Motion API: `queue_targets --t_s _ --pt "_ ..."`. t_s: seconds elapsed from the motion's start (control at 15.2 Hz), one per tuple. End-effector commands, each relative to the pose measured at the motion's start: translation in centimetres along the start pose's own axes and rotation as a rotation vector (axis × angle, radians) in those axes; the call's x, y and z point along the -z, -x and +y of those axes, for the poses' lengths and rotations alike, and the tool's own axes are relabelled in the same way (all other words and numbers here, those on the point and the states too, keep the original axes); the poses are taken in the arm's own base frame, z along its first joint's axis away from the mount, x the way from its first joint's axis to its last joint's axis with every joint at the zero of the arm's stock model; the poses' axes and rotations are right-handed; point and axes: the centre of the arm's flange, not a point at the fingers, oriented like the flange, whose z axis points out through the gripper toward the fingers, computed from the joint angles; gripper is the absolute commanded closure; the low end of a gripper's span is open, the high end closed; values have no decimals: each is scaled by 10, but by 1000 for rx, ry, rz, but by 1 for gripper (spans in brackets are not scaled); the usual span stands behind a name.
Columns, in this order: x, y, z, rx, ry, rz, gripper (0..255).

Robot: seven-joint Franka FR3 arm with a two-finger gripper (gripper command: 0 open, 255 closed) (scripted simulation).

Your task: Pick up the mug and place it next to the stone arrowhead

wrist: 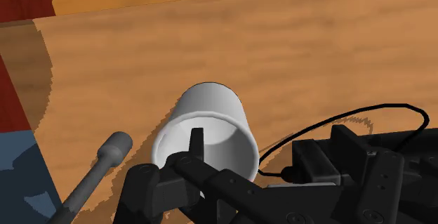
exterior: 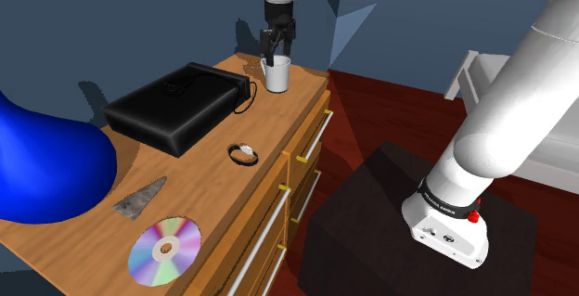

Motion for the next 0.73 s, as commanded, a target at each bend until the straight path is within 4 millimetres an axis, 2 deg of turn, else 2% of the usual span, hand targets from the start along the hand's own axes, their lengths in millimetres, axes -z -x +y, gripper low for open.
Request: queue_targets --t_s 0.0,0.07,0.53,0.66 --pt "-13 -25 0 0 13 -10 0" --pt "-17 -32 0 0 16 -13 0" --pt "-54 -32 1 0 16 -13 0" --pt "-57 -31 1 0 16 -13 0"
